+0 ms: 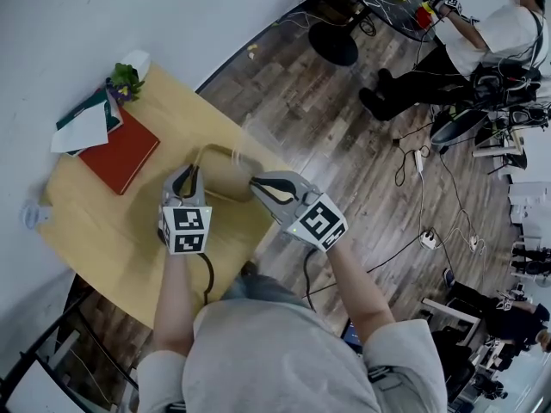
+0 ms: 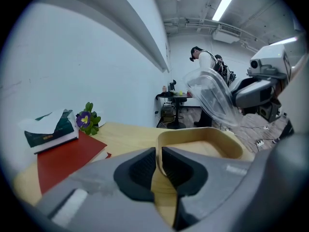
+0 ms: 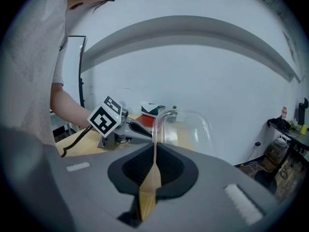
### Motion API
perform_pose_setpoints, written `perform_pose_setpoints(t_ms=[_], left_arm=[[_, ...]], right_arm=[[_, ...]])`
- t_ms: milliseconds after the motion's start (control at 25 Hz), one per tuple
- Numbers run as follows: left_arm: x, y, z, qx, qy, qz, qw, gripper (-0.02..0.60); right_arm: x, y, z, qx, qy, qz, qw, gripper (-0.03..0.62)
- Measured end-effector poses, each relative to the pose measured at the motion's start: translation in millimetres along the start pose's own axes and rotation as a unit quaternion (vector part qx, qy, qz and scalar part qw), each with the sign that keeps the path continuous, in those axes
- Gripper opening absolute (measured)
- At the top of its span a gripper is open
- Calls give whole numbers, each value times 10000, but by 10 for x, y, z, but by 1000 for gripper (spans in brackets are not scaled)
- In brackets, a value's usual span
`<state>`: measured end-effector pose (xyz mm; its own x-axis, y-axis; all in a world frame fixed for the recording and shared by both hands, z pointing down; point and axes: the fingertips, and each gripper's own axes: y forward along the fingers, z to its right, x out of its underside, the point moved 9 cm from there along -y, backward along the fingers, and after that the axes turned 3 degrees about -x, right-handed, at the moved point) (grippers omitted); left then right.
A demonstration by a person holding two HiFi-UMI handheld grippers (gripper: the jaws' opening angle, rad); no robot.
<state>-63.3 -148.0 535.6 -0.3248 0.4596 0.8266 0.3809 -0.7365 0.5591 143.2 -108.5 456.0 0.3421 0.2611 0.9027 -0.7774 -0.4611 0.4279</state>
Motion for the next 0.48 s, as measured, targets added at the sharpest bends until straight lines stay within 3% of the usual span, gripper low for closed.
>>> perform_pose_setpoints(t_ms=[480], left_arm=[[-338,-449,-27,-188,-54,662,9976,26]], right_arm=[[-141,-81,-121,445,173,354,9982,17]])
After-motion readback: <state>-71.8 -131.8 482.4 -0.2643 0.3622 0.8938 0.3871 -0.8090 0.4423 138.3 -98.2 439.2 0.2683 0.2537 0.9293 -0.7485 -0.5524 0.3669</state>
